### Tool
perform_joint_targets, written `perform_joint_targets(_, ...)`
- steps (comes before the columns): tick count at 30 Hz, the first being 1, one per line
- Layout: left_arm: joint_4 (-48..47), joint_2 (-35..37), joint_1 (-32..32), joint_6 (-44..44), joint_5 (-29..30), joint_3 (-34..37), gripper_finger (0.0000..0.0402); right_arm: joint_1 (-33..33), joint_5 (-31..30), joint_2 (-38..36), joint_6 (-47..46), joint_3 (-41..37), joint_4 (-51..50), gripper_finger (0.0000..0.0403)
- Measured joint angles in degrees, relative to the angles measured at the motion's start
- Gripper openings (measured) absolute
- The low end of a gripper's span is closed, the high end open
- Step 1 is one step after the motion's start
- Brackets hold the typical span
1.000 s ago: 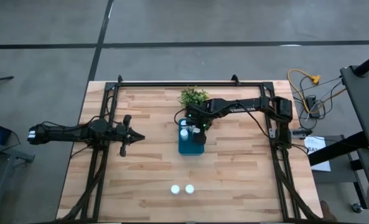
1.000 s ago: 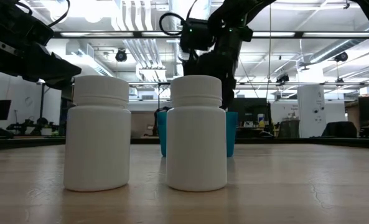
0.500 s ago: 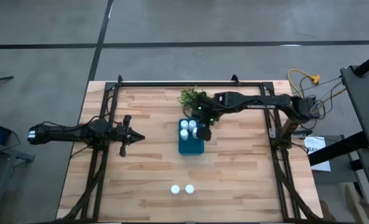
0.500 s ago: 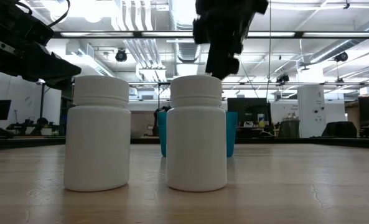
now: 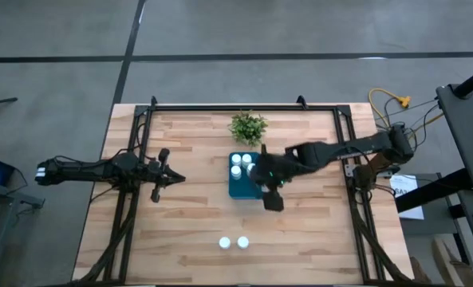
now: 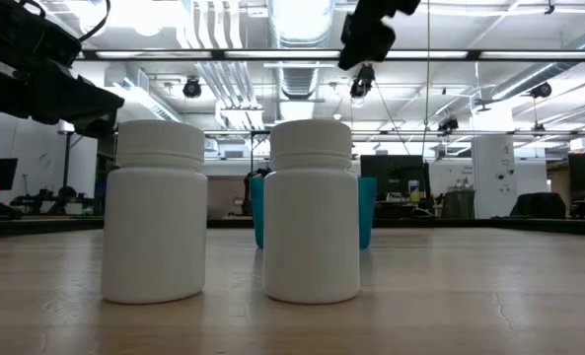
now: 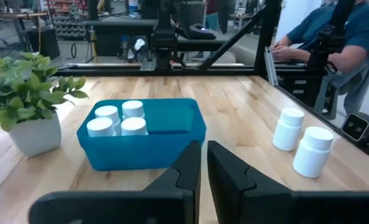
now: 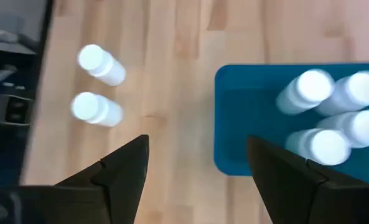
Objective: Pick and place pill bottles into a basket
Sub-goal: Put the white pill bottle into the blue bin
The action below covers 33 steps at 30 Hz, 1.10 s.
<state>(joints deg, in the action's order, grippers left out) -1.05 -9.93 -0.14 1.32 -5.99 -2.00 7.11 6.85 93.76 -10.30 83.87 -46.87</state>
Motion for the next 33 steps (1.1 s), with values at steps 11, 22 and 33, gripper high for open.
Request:
perform_joint_targets(11,0.3,0.2,0.0,0.0,-0.3,-0.1,0.0011,9.6,-21.2,-6.1,0.4,-10.3,14.6,0.0146)
perform_joint_targets(22,0.5,0.3,0.0,-0.2,0.0,-0.2,0.0011,8.8,-20.0,-25.2,4.5,-34.3,42.3,0.0012)
perform_joint_targets(33,0.5,0.2,0.0,-0.2,0.0,-0.2,0.0011,-4.9,-3.3,-39.5,6.9,-49.5,51.1,0.0008)
